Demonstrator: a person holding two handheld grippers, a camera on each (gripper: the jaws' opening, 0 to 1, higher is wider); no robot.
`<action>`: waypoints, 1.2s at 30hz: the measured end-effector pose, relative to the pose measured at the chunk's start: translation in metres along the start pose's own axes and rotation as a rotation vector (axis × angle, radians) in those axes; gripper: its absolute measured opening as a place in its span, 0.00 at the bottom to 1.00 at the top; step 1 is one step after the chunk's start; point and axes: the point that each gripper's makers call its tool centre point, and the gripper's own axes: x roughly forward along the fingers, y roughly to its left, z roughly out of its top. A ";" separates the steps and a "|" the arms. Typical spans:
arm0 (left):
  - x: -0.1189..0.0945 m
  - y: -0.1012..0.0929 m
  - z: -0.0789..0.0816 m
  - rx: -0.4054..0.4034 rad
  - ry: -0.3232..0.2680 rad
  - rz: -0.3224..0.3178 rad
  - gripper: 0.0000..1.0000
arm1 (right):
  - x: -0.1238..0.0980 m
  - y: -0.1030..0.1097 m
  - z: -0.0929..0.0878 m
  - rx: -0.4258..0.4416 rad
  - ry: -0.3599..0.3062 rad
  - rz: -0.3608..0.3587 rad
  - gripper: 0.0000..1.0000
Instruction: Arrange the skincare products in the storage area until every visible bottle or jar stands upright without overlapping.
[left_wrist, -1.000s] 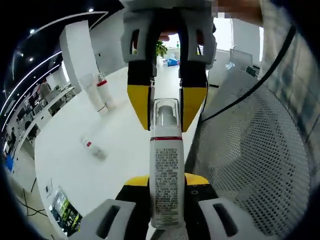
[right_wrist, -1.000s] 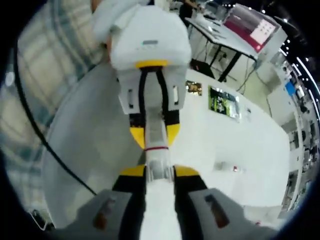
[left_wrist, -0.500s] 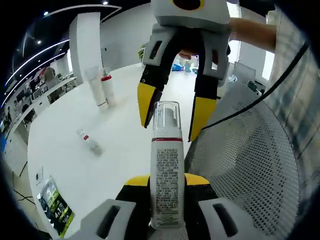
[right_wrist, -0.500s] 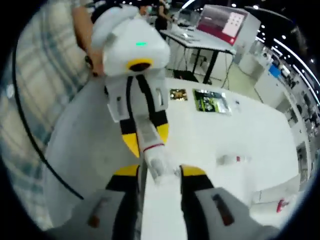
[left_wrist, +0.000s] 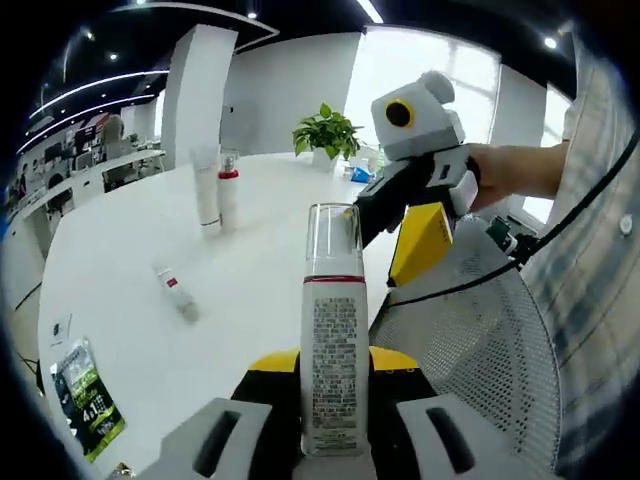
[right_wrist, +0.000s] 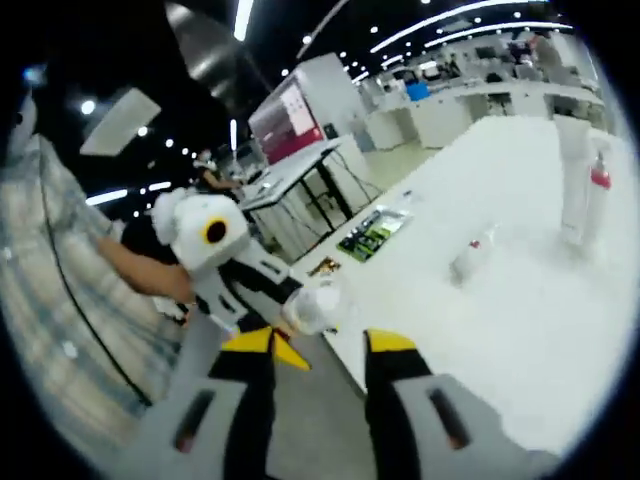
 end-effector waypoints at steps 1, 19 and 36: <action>0.000 -0.004 0.000 -0.012 -0.001 -0.023 0.22 | 0.001 0.002 0.002 0.032 -0.025 0.003 0.31; -0.004 -0.021 0.010 -0.089 -0.054 -0.139 0.22 | 0.022 0.023 0.002 0.121 -0.118 0.095 0.25; 0.005 -0.013 0.005 0.026 -0.042 -0.072 0.23 | 0.018 0.024 0.014 -0.111 -0.097 0.010 0.20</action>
